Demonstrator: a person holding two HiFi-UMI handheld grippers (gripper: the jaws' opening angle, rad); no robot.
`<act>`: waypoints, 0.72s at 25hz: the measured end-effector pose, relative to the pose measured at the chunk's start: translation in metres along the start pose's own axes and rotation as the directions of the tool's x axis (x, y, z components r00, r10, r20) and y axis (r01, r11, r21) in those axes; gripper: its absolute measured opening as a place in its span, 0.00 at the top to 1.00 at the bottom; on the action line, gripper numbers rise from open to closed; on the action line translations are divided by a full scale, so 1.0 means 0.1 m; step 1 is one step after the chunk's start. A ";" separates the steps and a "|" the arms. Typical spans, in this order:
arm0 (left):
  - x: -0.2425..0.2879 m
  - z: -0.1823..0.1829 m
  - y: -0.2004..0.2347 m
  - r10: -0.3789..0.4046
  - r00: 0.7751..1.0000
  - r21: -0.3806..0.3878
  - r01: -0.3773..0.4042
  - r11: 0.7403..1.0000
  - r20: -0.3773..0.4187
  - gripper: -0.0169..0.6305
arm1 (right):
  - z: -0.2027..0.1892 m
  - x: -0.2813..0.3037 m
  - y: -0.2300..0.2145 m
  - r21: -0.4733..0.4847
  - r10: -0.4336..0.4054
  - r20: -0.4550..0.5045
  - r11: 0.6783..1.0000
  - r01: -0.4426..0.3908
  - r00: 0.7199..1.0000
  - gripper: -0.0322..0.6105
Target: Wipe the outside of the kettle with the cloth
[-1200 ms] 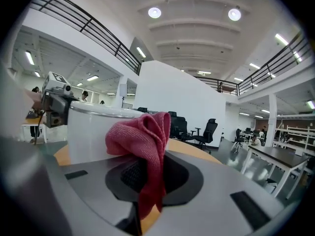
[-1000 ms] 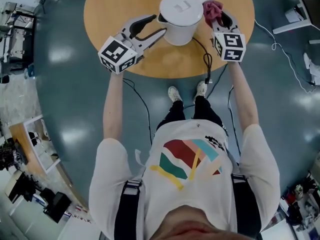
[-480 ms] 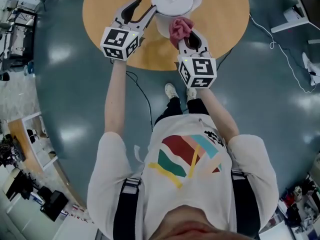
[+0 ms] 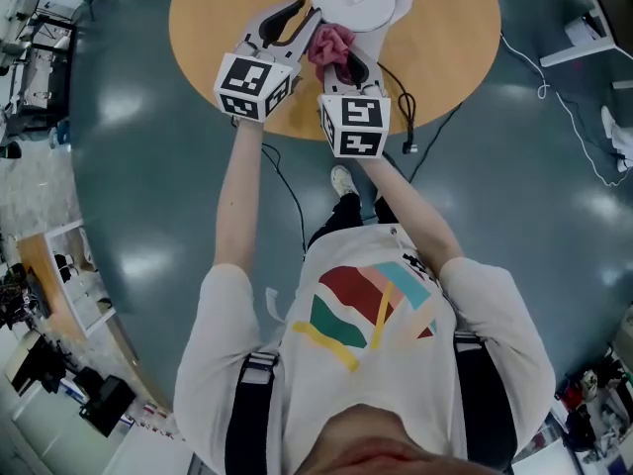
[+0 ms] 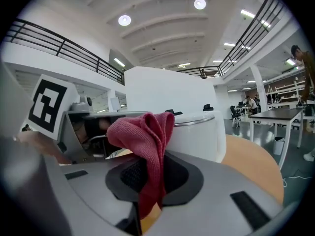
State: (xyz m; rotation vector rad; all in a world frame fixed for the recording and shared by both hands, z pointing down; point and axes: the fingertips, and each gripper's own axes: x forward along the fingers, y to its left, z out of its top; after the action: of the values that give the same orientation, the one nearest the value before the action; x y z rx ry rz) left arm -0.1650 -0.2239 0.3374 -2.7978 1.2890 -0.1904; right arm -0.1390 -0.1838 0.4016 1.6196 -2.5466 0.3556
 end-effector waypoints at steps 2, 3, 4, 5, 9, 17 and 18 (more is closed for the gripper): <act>0.00 -0.02 -0.05 0.000 1.000 0.027 0.000 1.000 0.003 0.86 | -0.01 0.02 0.01 -0.008 -0.003 0.000 1.000 0.003 1.000 0.88; -0.01 -0.03 -0.08 0.006 1.000 0.042 -0.006 0.999 0.002 0.91 | -0.01 0.01 0.02 -0.012 -0.002 -0.001 1.000 0.002 1.000 0.88; -0.01 -0.03 -0.09 0.014 1.000 0.049 -0.014 0.999 0.002 0.91 | -0.01 0.00 0.01 -0.019 0.001 -0.003 1.000 -0.001 1.000 0.88; -0.01 -0.03 -0.10 0.020 1.000 0.046 -0.020 0.999 0.005 0.91 | 0.01 -0.01 0.00 -0.027 0.006 -0.004 1.000 -0.006 1.000 0.88; 0.10 -0.05 -0.15 0.033 0.999 0.017 -0.034 0.999 0.014 0.91 | -0.02 -0.07 -0.19 -0.060 0.037 -0.010 0.997 -0.038 0.999 0.88; 0.11 -0.10 -0.08 0.078 0.997 0.022 -0.078 0.997 0.005 0.91 | -0.02 -0.23 -0.56 -0.070 0.047 -0.005 0.996 -0.047 0.999 0.88; 0.11 -0.11 -0.08 0.083 0.997 0.023 -0.083 0.996 0.005 0.91 | -0.02 -0.25 -0.66 -0.069 0.036 -0.003 0.997 -0.036 0.999 0.88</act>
State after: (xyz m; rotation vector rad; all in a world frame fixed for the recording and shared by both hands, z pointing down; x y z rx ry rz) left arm -0.1529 -0.2270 0.3500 -2.7179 1.3897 -0.1938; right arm -0.0686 -0.1884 0.4078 1.5508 -2.5596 0.2690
